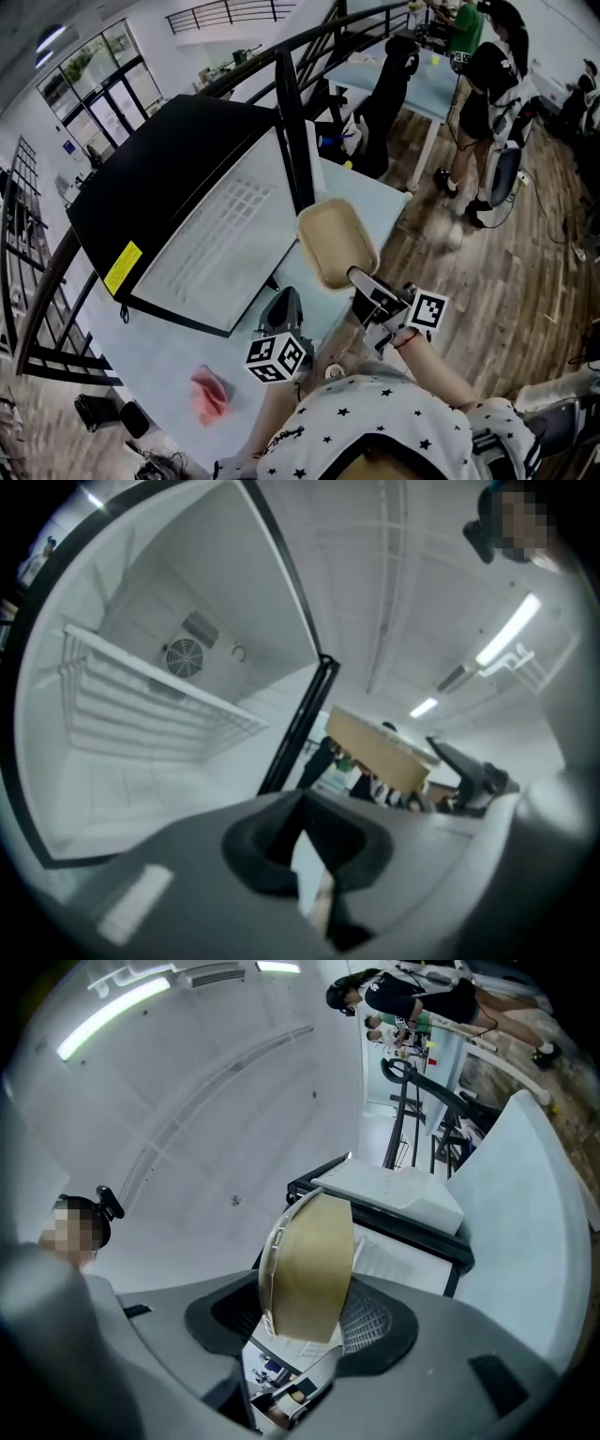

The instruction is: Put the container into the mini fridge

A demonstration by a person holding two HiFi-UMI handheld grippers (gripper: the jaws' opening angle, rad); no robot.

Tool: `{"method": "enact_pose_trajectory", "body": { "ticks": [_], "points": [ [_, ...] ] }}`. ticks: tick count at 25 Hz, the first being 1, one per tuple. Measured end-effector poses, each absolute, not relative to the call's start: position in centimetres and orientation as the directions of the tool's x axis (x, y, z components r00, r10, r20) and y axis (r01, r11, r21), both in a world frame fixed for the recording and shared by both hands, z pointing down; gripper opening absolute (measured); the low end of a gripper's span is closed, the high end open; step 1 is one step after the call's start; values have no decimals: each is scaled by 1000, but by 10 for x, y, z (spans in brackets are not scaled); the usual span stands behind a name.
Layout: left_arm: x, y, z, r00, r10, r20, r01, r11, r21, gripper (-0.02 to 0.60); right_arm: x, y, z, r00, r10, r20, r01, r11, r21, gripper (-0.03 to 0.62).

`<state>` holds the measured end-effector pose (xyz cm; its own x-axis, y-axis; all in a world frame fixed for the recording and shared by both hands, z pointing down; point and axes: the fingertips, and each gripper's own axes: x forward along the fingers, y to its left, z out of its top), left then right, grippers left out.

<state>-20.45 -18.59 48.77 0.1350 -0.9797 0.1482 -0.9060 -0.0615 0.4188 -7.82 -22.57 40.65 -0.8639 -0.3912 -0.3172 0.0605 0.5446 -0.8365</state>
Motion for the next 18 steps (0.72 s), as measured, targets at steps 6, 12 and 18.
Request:
{"method": "enact_pose_trajectory", "body": {
  "ticks": [6, 12, 18],
  "points": [
    [-219, -179, 485, 22, -989, 144, -909, 40, 414, 5, -102, -228, 409, -900, -288, -327, 141, 517, -844, 232],
    [-254, -180, 484, -134, -980, 144, -890, 183, 418, 5, -148, -246, 404, -934, -140, -329, 221, 498, -839, 232],
    [-272, -175, 484, -259, -956, 140, -854, 294, 428, 5, -180, -252, 403, -948, -6, -317, 278, 468, -839, 232]
  ]
}}
